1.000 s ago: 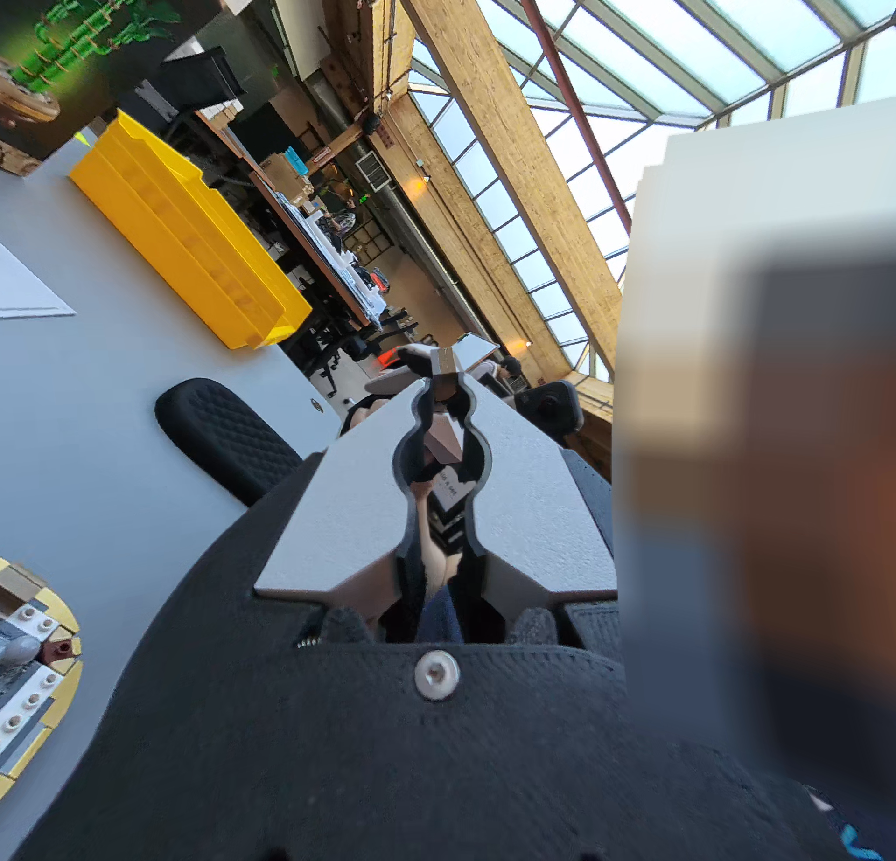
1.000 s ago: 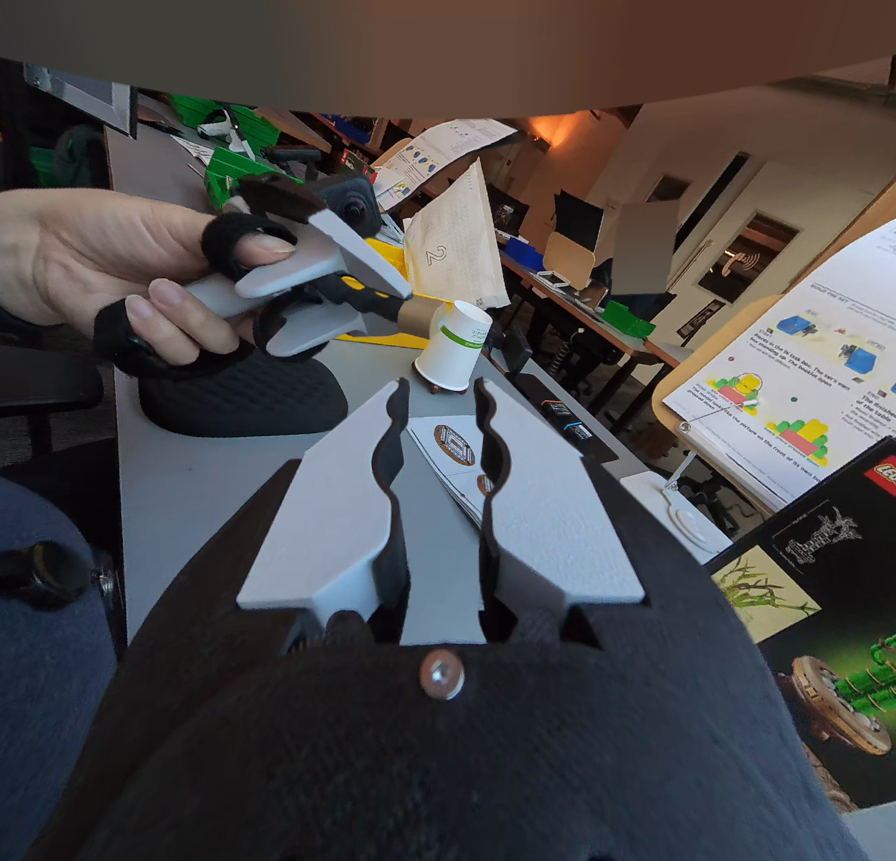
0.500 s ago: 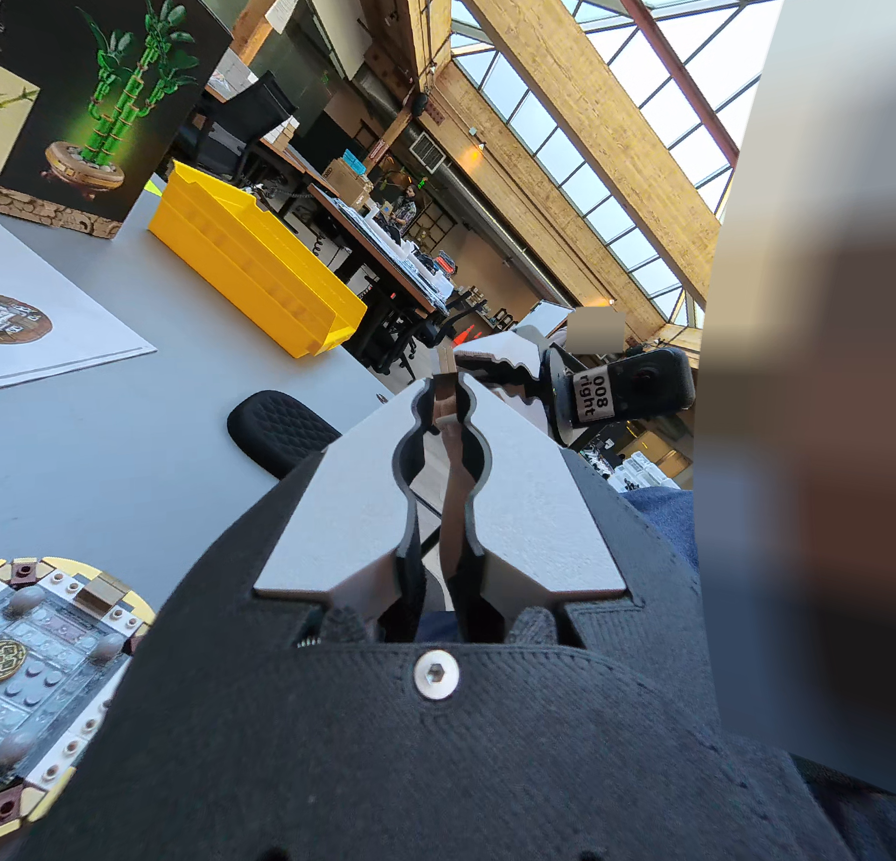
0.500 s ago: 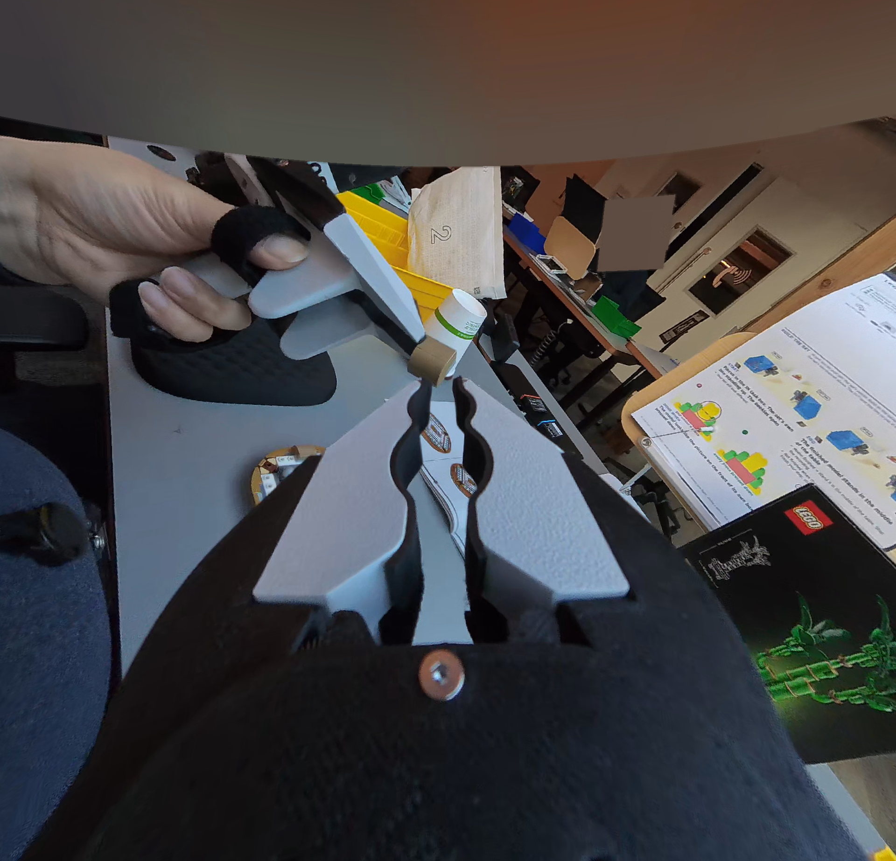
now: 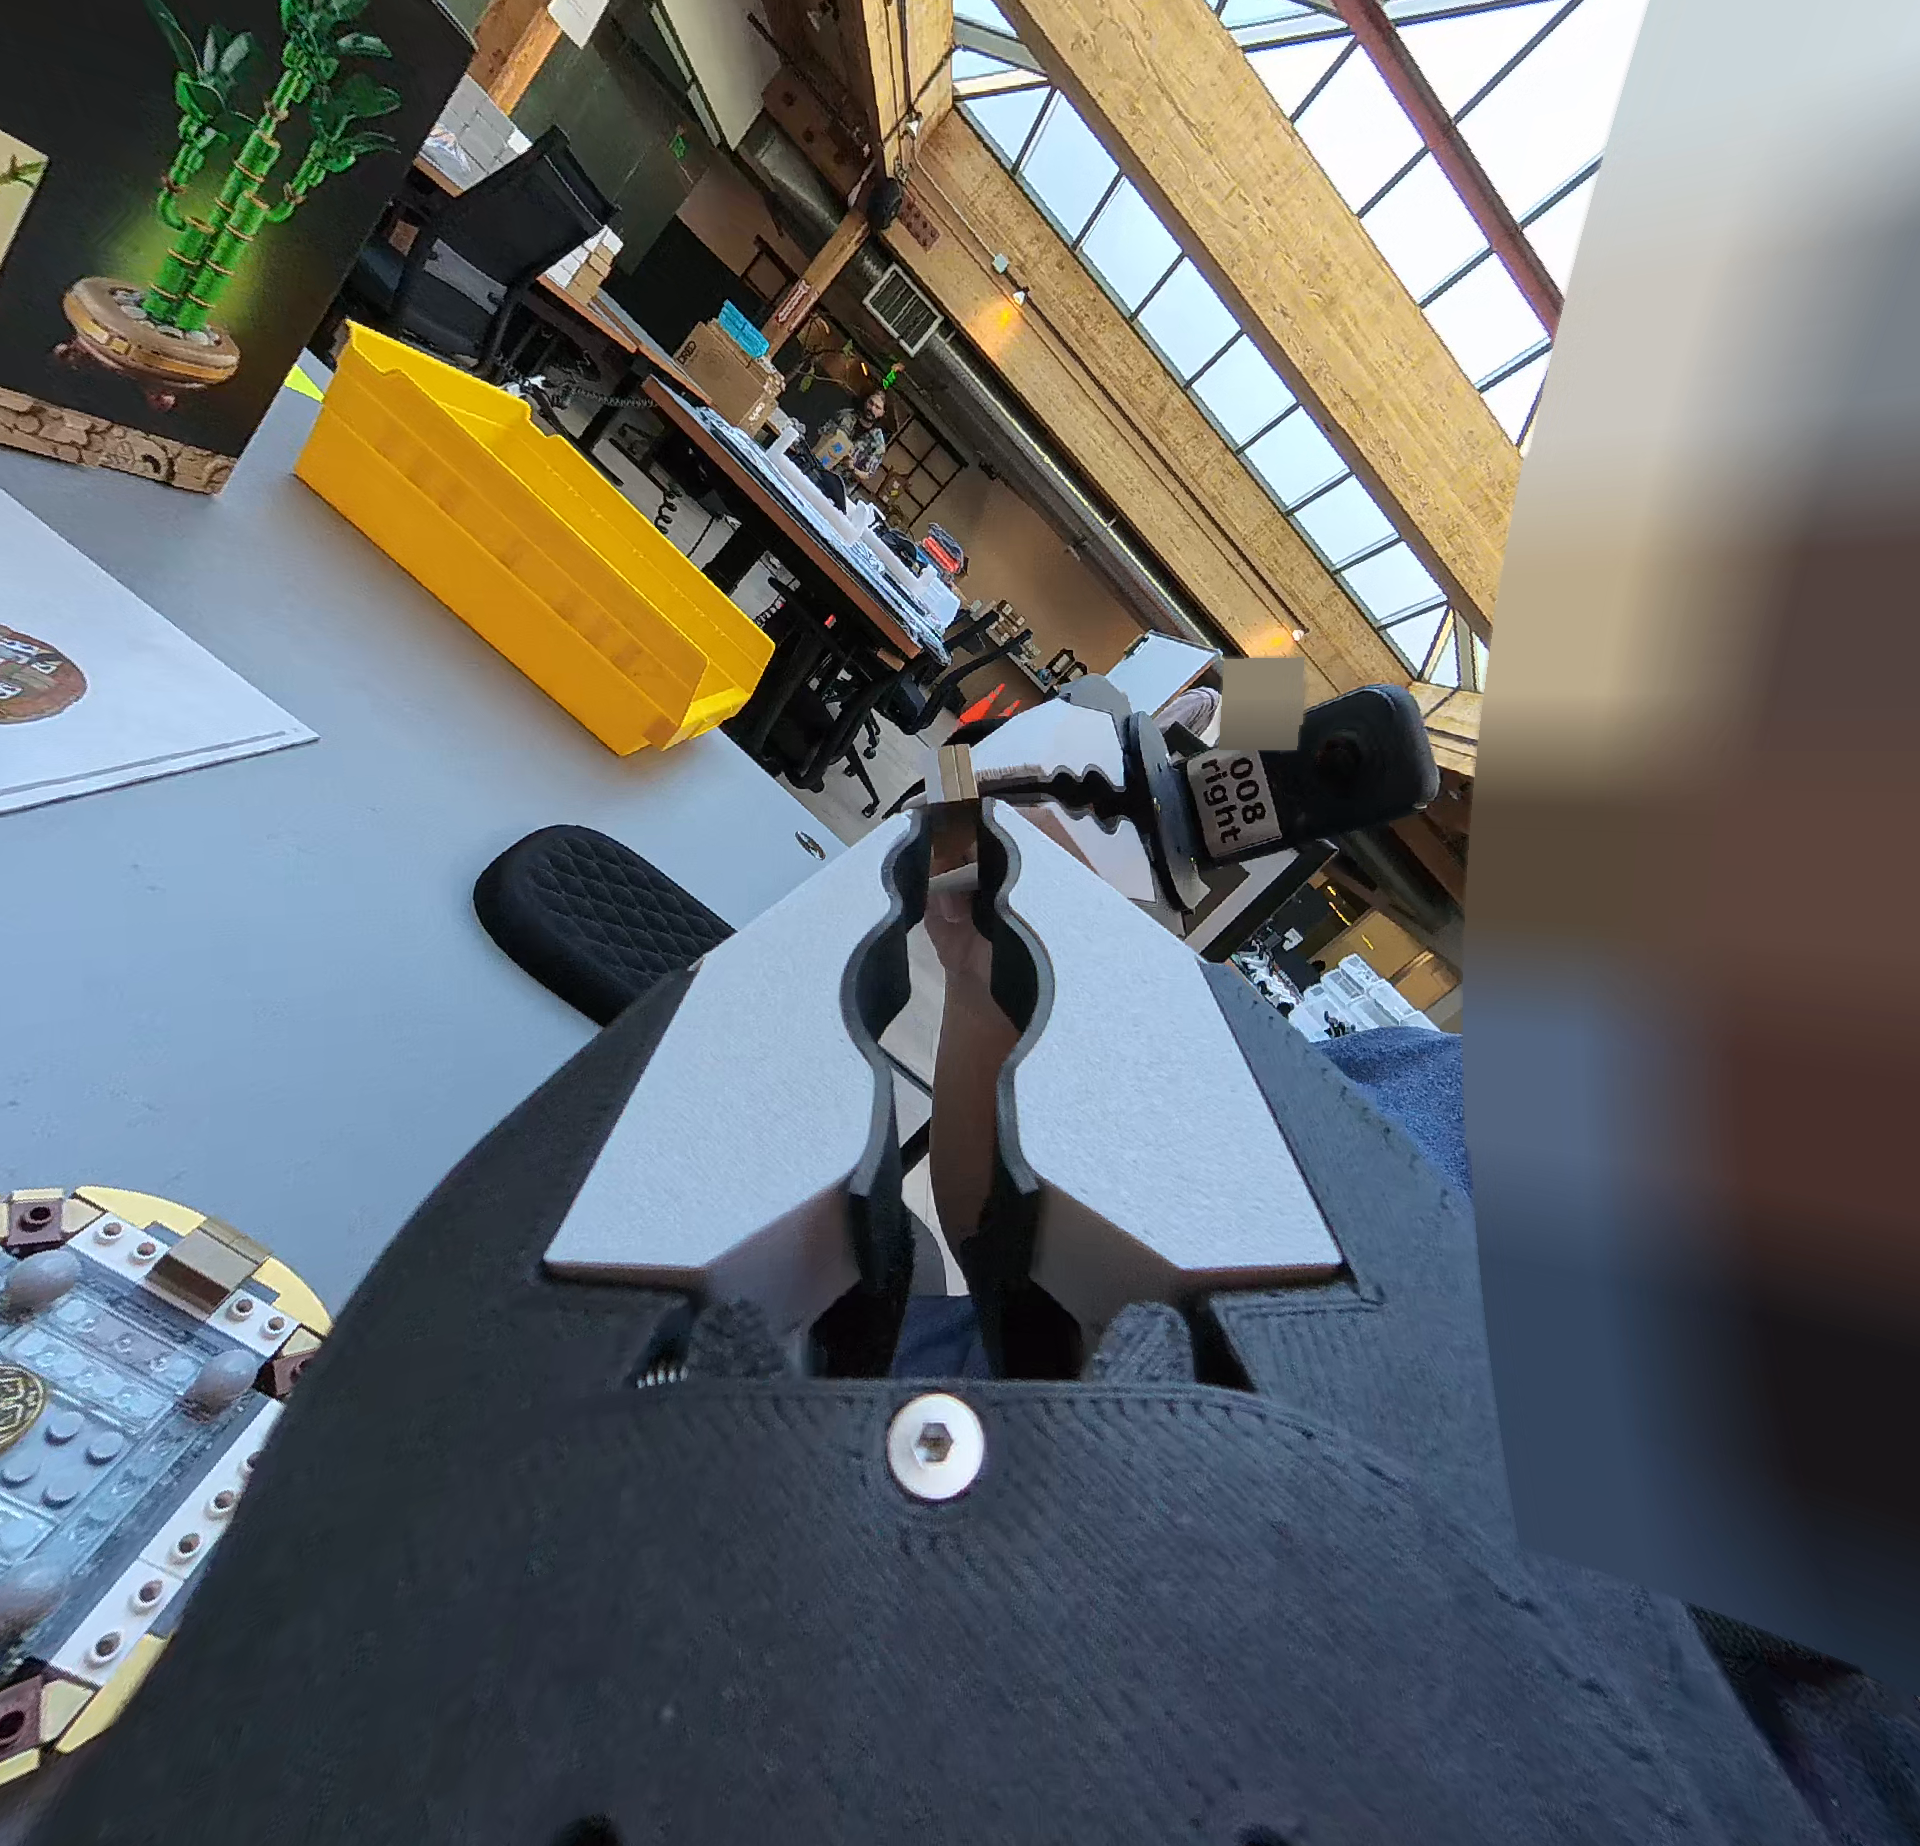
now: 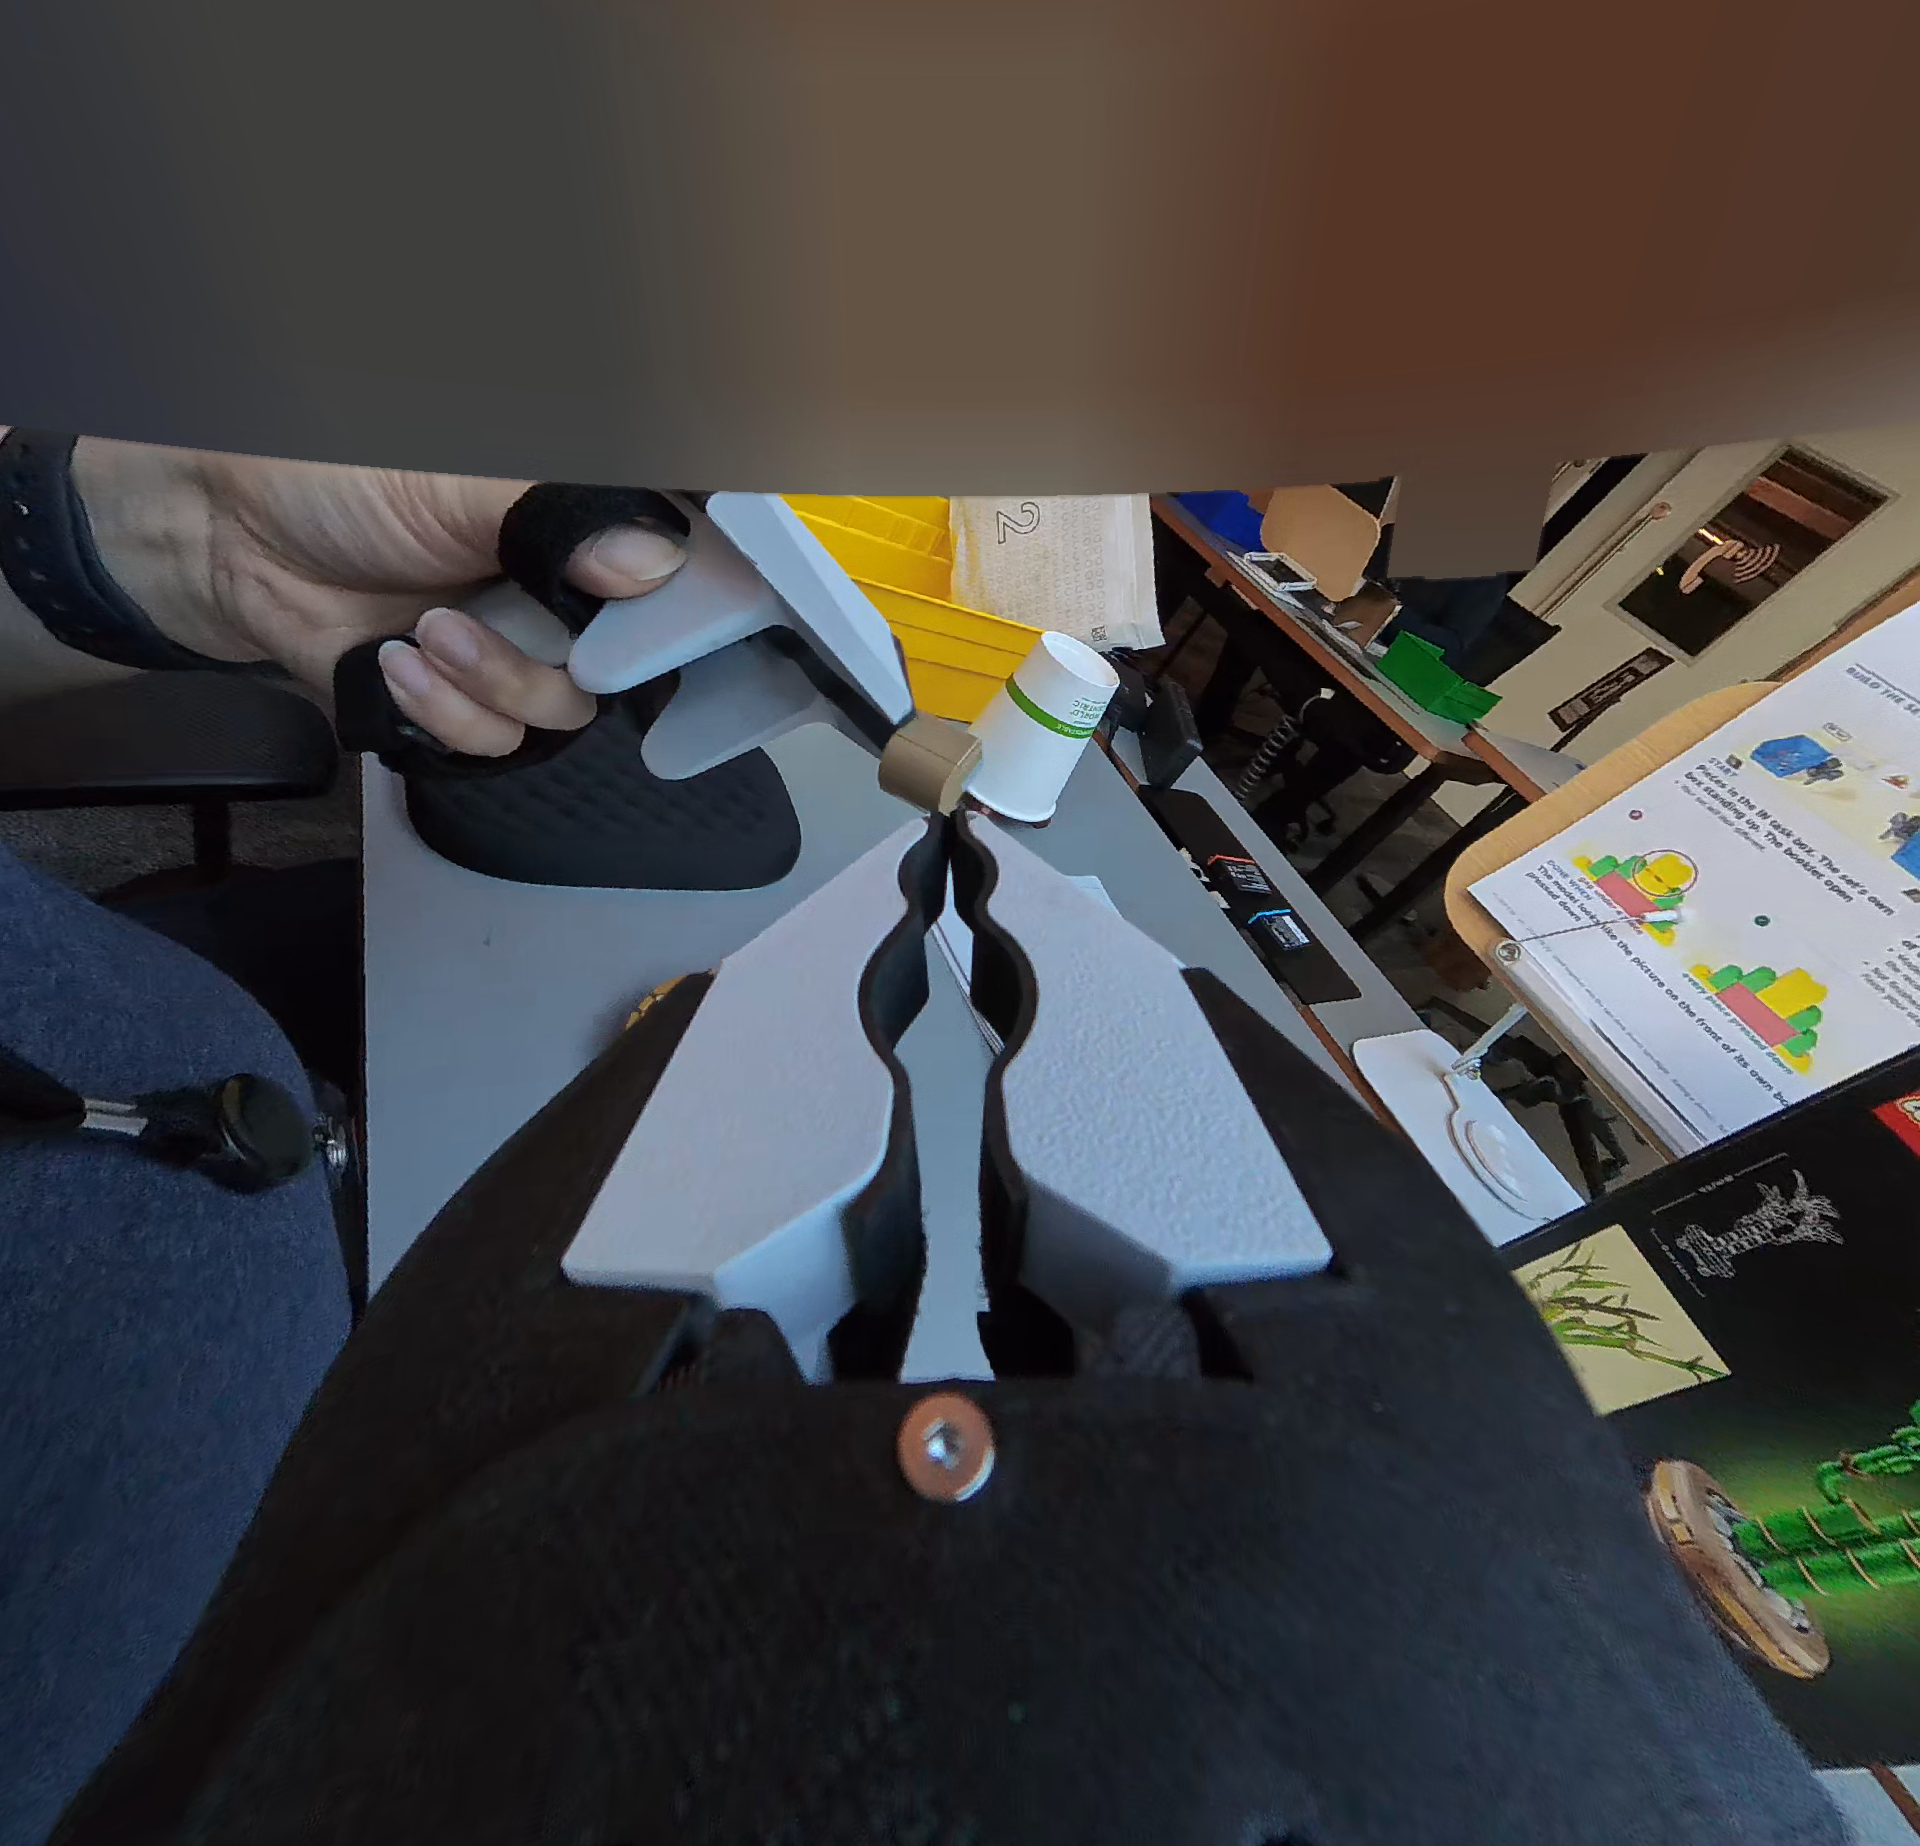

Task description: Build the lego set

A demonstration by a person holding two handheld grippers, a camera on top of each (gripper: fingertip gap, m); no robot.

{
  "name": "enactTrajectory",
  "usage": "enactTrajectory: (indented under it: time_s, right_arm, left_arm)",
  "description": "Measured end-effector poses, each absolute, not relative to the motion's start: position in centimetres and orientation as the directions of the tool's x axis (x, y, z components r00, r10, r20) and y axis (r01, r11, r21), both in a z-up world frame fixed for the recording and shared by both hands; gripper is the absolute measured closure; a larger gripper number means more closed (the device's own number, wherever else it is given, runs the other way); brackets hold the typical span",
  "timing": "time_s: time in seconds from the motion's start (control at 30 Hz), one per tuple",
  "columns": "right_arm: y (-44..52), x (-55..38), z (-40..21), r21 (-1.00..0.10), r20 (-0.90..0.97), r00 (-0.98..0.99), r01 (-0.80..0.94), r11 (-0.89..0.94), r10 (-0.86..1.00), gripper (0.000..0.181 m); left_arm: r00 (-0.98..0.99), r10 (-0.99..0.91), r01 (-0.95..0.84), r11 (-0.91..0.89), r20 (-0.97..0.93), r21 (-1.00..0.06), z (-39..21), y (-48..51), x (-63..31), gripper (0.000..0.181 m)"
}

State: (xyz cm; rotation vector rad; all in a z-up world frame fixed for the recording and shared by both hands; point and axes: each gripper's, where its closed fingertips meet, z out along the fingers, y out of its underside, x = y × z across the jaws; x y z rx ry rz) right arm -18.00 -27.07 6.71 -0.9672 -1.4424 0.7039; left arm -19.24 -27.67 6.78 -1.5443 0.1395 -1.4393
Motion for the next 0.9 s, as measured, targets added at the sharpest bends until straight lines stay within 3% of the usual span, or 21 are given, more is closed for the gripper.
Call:
enactTrajectory:
  time_s: [0.53,0.9]
  right_arm:
    - [-26.6,-17.1,6.9,-0.919,0.384,0.031,0.114,0.379,0.923,0.181]
    - [-25.8,-16.9,6.9,-0.959,0.274,0.017,0.082,0.272,0.962,0.181]
  left_arm:
    - [0.272,-0.649,0.556,-0.496,0.710,-0.667,7.3,-27.5,-20.2,0.175]
    - [0.132,-0.616,0.641,-0.545,0.777,-0.541,7.6,-27.2,-21.0,0.174]
